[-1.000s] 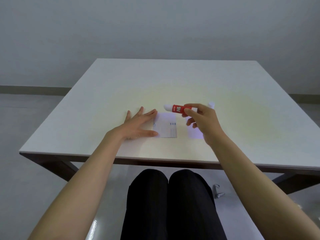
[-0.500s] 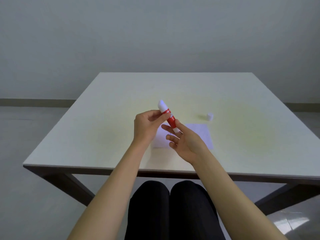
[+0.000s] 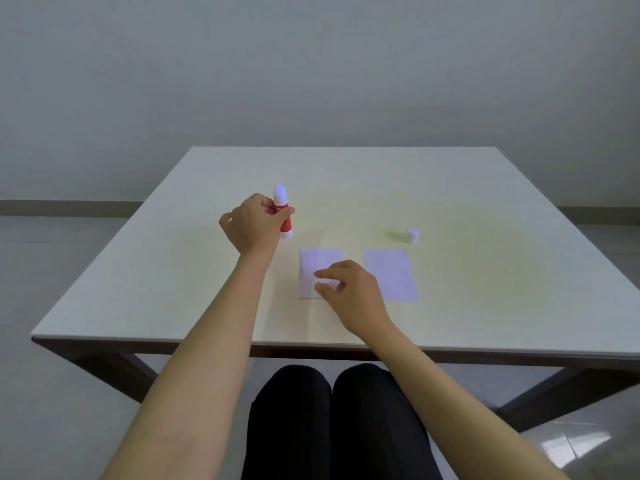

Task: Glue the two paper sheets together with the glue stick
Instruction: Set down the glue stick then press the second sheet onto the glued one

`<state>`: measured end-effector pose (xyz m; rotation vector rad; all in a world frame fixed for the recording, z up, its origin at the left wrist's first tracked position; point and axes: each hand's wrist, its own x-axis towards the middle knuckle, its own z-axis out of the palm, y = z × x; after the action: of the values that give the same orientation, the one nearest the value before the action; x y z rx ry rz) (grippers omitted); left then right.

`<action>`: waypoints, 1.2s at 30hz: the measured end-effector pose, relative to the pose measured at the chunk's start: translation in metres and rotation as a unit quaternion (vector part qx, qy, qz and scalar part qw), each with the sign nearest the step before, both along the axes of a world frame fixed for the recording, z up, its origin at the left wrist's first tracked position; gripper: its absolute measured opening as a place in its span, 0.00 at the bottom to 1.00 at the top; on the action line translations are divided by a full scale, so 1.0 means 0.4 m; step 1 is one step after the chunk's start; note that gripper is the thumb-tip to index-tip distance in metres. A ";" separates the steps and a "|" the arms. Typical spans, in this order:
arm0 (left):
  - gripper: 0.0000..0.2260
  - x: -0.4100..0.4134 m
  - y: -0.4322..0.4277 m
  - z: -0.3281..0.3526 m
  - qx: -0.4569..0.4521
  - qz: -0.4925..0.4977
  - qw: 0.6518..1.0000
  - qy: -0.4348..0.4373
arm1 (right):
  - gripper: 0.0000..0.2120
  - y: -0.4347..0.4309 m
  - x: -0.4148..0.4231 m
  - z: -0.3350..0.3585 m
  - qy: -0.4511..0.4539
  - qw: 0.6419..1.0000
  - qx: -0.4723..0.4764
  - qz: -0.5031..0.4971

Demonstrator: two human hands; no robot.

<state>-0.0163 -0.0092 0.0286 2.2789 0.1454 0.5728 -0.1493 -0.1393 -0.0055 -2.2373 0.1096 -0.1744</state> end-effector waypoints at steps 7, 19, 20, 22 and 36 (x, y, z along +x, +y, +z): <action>0.13 -0.001 -0.003 -0.046 0.022 0.004 1.000 -0.007 | 0.15 0.023 0.003 -0.027 -0.056 0.960 -0.269 0.055; 0.38 -0.015 0.020 -0.061 0.011 -0.011 1.000 -0.011 | 0.19 0.010 -0.061 -0.006 -0.149 0.881 -0.443 0.069; 0.40 -0.019 0.023 -0.061 0.007 0.000 1.000 -0.020 | 0.19 0.008 -0.067 -0.008 -0.159 0.879 -0.442 0.077; 0.41 -0.026 0.029 -0.060 0.001 0.023 0.999 -0.035 | 0.19 0.002 -0.080 -0.010 -0.178 0.879 -0.430 0.099; 0.13 -0.184 -0.002 -0.029 -0.246 0.002 0.959 -0.139 | 0.06 -0.025 -0.087 0.031 -0.175 0.983 -0.031 -0.051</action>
<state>-0.0900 -0.0098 0.0171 1.6990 0.1365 0.7582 -0.1839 -0.1494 0.0068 -2.2272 0.0289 -0.6316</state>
